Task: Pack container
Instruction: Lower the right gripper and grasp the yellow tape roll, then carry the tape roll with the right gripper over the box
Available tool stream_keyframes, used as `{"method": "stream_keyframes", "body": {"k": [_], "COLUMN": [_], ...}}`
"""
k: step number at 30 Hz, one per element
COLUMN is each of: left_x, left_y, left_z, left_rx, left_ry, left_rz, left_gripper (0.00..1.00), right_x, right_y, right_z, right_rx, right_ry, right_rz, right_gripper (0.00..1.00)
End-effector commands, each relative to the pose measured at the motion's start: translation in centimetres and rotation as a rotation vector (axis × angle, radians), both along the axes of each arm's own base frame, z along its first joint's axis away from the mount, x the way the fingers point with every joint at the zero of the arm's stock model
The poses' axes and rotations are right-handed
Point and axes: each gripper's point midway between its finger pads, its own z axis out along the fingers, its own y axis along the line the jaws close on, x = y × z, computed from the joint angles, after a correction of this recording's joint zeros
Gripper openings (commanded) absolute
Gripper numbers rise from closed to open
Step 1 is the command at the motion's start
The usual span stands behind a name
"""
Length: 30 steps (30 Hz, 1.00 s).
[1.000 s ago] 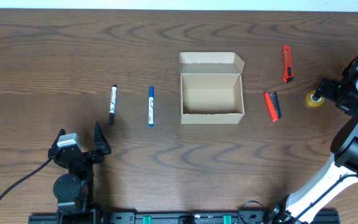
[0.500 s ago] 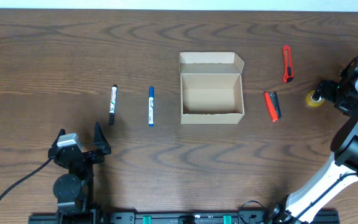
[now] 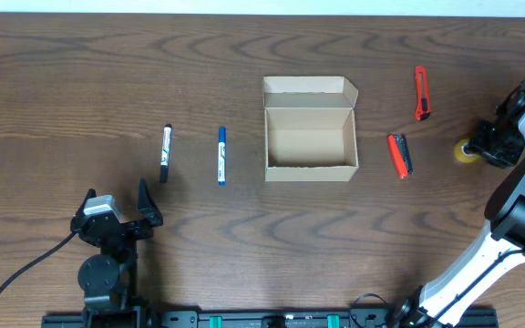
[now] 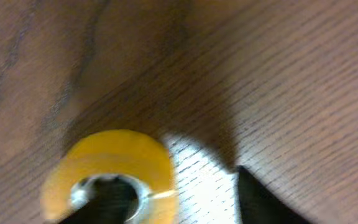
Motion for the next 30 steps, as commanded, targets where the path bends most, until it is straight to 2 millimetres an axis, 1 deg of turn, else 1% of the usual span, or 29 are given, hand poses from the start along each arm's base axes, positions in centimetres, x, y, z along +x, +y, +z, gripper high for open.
{"method": "stream_keyframes", "body": {"k": [1, 3, 5, 6, 11, 15, 19, 22, 24, 27, 28, 30], "left_x": [-0.1, -0.1, -0.1, -0.1, -0.1, -0.1, -0.1, -0.1, -0.1, -0.1, -0.1, -0.1], "left_y": [0.0, 0.0, 0.0, 0.0, 0.0, 0.0, 0.0, 0.0, 0.0, 0.0, 0.0, 0.0], "left_z": [-1.8, -1.8, -1.8, -1.8, -1.8, -1.8, -1.8, -1.8, -1.8, -1.8, -1.8, -1.8], "left_rx": [-0.005, -0.005, -0.005, -0.005, -0.005, -0.005, -0.005, -0.005, -0.005, -0.005, -0.005, -0.005], "left_ry": [0.059, 0.059, 0.059, 0.059, 0.059, 0.059, 0.059, 0.059, 0.059, 0.059, 0.059, 0.059], "left_rz": [-0.004, -0.004, -0.004, -0.004, -0.004, -0.004, -0.004, -0.004, -0.004, -0.004, -0.004, -0.004], "left_gripper": [0.95, 0.95, 0.95, 0.95, 0.95, 0.95, 0.95, 0.95, 0.95, 0.95, 0.95, 0.95], "right_x": [0.4, 0.5, 0.6, 0.7, 1.5, 2.8, 4.3, 6.3, 7.9, 10.3, 11.0, 12.1], "right_y": [0.0, 0.0, 0.1, 0.3, 1.2, 2.1, 3.1, 3.5, 3.6, 3.9, 4.4, 5.9], "right_z": [-0.2, -0.2, -0.2, -0.2, -0.1, 0.1, 1.2, 3.9, 6.8, 12.2, 14.3, 17.7], "right_rx": [0.002, 0.006, 0.013, 0.021, 0.077, 0.133, 0.197, 0.226, 0.222, 0.183, 0.173, 0.173], "right_ry": [-0.005, -0.009, -0.016, -0.022, -0.064, -0.129, -0.201, -0.282, -0.344, -0.438, -0.471, -0.522], "right_rz": [-0.004, -0.004, -0.003, -0.001, 0.009, 0.030, 0.048, 0.080, 0.104, 0.158, 0.196, 0.263], "right_gripper": [0.25, 0.16, 0.03, 0.02, 0.01, 0.02, 0.01, 0.02, 0.01, 0.01, 0.02, 0.01]}}
